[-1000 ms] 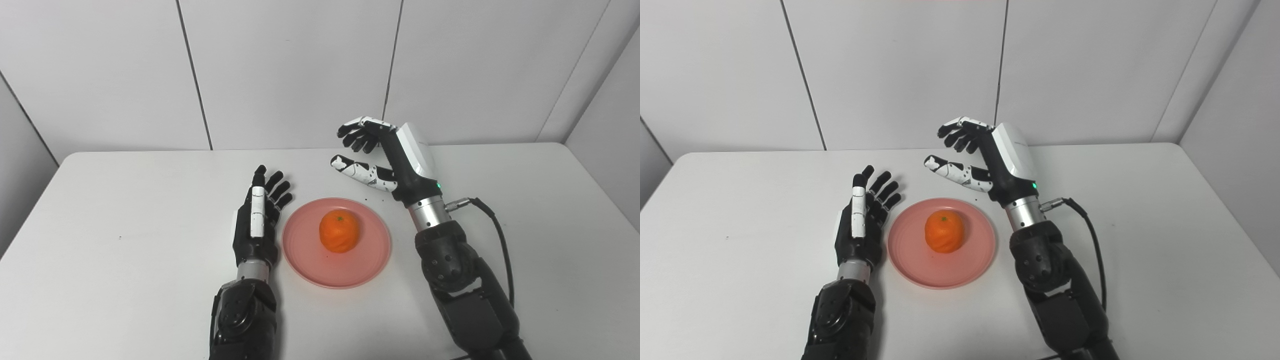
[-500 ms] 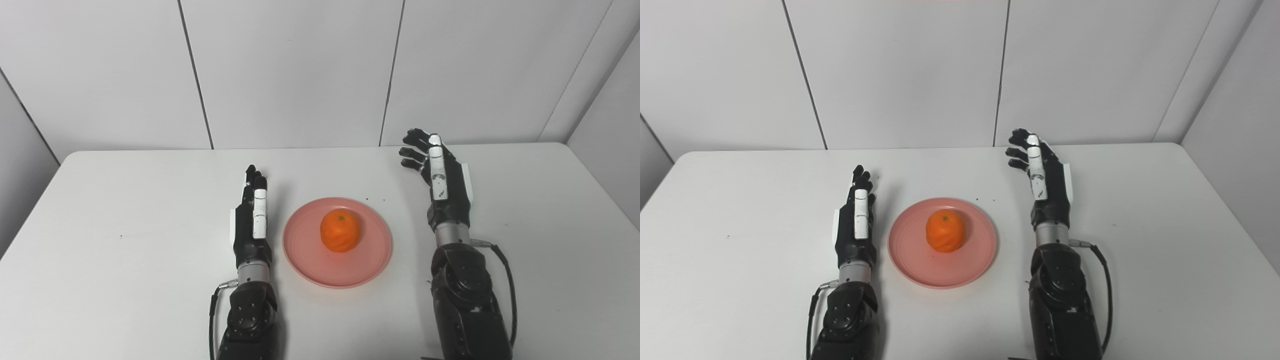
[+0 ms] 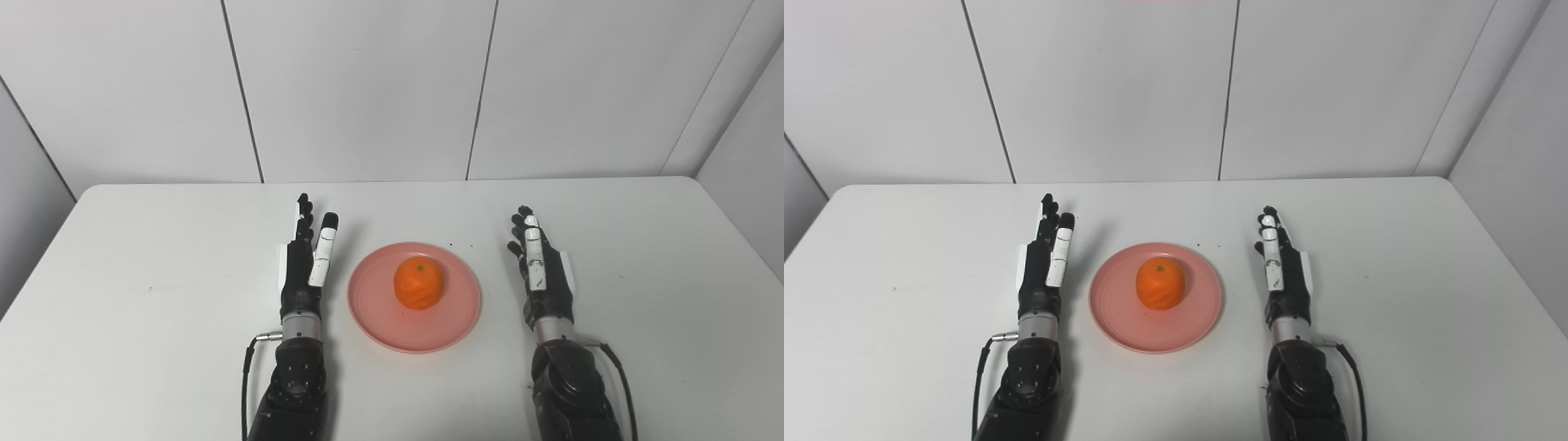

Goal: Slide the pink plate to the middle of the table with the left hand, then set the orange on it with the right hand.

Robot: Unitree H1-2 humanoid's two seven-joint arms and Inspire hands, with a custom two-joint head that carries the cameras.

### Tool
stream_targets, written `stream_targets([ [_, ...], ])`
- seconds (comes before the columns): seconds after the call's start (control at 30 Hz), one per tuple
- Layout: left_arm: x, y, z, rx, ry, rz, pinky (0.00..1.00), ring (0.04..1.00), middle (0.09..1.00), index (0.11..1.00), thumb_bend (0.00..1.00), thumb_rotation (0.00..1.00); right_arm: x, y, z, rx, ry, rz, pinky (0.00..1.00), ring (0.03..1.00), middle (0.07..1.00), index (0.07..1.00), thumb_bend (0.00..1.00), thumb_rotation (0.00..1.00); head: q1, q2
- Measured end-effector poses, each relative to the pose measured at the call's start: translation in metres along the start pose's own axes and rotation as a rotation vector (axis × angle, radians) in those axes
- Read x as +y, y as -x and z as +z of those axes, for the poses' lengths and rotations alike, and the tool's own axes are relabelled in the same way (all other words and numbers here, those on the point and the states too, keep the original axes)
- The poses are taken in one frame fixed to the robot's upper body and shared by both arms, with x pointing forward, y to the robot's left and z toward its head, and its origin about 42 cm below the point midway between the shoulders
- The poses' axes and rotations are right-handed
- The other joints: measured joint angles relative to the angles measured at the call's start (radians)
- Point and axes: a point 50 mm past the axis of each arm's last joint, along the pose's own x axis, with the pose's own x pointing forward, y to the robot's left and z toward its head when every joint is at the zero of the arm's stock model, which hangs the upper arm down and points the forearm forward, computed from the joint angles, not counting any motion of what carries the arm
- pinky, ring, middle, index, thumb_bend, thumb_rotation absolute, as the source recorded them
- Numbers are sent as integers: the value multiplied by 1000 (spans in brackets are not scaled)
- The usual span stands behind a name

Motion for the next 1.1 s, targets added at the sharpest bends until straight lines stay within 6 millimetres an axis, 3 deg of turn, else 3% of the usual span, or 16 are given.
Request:
stream_targets([
  [0.33,2,0,-2,40,11,-11,1000,1000,1000,1000,801,983,3,4,-2,-7,44,25,1000,1000,969,922,815,1000,-3,3],
  [1.1,3,1,-2,43,19,-21,1000,1000,1000,1000,868,1000,4,4,-2,-9,50,26,1000,993,966,936,830,1000,-9,-15],
])
